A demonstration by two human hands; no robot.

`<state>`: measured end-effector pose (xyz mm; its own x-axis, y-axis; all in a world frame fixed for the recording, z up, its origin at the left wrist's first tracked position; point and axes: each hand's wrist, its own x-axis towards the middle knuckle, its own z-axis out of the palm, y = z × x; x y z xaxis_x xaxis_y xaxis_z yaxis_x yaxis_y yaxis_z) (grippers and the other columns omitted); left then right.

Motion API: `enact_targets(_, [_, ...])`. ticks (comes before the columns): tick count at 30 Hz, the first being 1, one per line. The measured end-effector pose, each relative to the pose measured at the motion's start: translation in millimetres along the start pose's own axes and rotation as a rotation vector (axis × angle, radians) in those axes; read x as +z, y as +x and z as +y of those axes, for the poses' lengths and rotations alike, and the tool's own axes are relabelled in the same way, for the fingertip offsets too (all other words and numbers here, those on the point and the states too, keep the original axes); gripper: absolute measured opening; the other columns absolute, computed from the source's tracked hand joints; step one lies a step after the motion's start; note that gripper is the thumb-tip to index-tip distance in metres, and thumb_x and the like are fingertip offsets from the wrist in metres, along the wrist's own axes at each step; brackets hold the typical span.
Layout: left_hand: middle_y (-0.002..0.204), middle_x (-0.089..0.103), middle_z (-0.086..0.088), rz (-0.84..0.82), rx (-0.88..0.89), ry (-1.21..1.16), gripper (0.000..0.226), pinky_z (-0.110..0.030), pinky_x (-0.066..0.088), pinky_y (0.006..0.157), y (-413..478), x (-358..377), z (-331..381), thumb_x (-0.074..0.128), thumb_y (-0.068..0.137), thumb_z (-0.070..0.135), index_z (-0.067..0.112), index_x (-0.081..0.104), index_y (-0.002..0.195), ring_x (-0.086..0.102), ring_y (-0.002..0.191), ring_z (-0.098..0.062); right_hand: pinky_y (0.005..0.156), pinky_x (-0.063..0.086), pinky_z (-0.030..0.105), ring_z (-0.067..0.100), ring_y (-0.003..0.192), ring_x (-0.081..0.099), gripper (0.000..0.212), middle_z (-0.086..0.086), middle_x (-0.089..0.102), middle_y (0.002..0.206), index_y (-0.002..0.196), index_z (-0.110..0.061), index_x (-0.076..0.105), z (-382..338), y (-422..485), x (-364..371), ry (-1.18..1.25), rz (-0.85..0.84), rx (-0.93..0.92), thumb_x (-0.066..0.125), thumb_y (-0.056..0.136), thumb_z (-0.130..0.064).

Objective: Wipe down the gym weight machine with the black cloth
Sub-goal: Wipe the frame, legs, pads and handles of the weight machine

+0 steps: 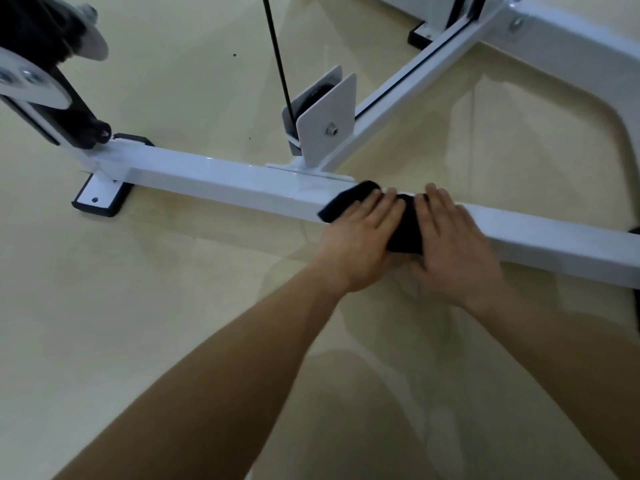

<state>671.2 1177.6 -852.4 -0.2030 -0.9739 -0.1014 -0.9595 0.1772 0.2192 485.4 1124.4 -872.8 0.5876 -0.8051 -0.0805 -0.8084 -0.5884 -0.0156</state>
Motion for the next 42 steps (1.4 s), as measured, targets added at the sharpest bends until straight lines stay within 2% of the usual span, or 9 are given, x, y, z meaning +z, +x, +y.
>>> enact_targets(3, [0.165,0.015,-0.011,-0.006,0.065,-0.017,0.069,-0.038,0.008,0.125,19.0,6.6,25.4,0.035,0.096,0.037,0.011,0.020,0.158,0.013,0.153,-0.027,0.122,0.019,0.046,0.032,0.153,0.016,0.089,0.020,0.015,0.164,0.157,-0.003,0.018,21.4,-13.8,-0.4,0.015,-0.042,0.112,0.057,0.086,-0.040])
enact_targets(6, [0.159,0.031,-0.017,0.092,0.060,-0.043,0.065,-0.036,0.014,0.122,12.2,7.7,1.0,0.048,0.091,0.020,0.005,0.033,0.153,0.029,0.148,-0.033,0.122,0.018,0.046,0.034,0.152,0.017,0.091,0.022,0.016,0.163,0.156,-0.002,0.019,-4.2,4.0,-3.0,0.030,0.001,0.121,0.043,0.085,-0.055])
enact_targets(10, [0.158,0.033,-0.018,0.139,-0.018,0.070,0.060,-0.040,0.021,0.122,-12.9,2.2,-57.2,0.036,0.100,0.031,0.004,0.034,0.153,0.031,0.147,-0.034,0.125,0.006,0.043,0.027,0.155,0.004,0.079,0.015,0.005,0.167,0.159,-0.010,0.009,-49.3,47.1,-9.5,0.134,0.005,-0.038,0.028,0.099,-0.057])
enact_targets(14, [0.163,0.025,-0.010,0.087,-0.049,0.146,0.064,-0.045,0.023,0.121,-11.7,-0.3,-62.9,0.029,0.103,0.049,0.015,0.025,0.157,0.023,0.150,-0.032,0.125,0.008,0.042,0.023,0.154,0.011,0.068,0.010,0.014,0.167,0.159,-0.013,0.015,-51.6,52.9,-5.6,0.134,0.076,-0.049,0.017,0.104,-0.053])
enact_targets(19, [0.165,0.019,-0.007,0.096,0.016,0.220,0.063,-0.049,0.023,0.120,29.1,21.5,-4.8,0.026,0.104,0.046,0.017,0.017,0.159,0.019,0.151,-0.032,0.125,0.012,0.042,0.021,0.153,0.017,0.065,0.007,0.018,0.166,0.158,-0.014,0.021,18.1,17.5,2.5,0.061,0.092,0.025,0.018,0.103,-0.048])
enact_targets(25, [0.163,0.024,-0.010,0.069,0.155,0.234,0.063,-0.049,0.026,0.118,93.8,34.6,83.6,0.022,0.104,0.047,0.016,0.019,0.158,0.027,0.148,-0.033,0.124,0.013,0.043,0.022,0.152,0.022,0.072,0.007,0.027,0.164,0.154,-0.014,0.033,111.6,-24.1,-0.1,0.081,0.048,0.190,0.012,0.098,-0.053])
enact_targets(33, [0.160,0.031,-0.013,0.031,0.399,0.182,0.068,-0.049,0.033,0.114,160.5,51.1,189.8,0.019,0.102,0.052,0.012,0.024,0.156,0.035,0.144,-0.035,0.125,0.007,0.042,0.022,0.154,0.009,0.077,0.008,0.015,0.167,0.158,-0.012,0.022,210.3,-89.9,-1.6,0.080,0.004,0.409,0.007,0.096,-0.056])
enact_targets(36, [0.159,0.033,-0.013,0.033,0.454,0.173,0.071,-0.048,0.035,0.111,179.3,56.7,220.5,0.014,0.101,0.056,0.011,0.025,0.156,0.037,0.142,-0.034,0.124,0.006,0.039,0.021,0.155,0.005,0.070,0.009,0.010,0.167,0.158,-0.009,0.019,232.6,-106.0,-1.9,0.074,0.011,0.479,0.015,0.102,-0.051])
enact_targets(42, [0.155,0.039,-0.016,0.035,0.526,0.127,0.071,-0.045,0.045,0.103,183.8,57.5,217.9,0.022,0.100,0.054,0.009,0.029,0.155,0.049,0.132,-0.033,0.125,0.006,0.040,0.021,0.155,0.005,0.071,0.009,0.011,0.167,0.158,-0.010,0.020,225.1,-103.8,5.5,0.091,0.076,0.593,0.009,0.098,-0.046])
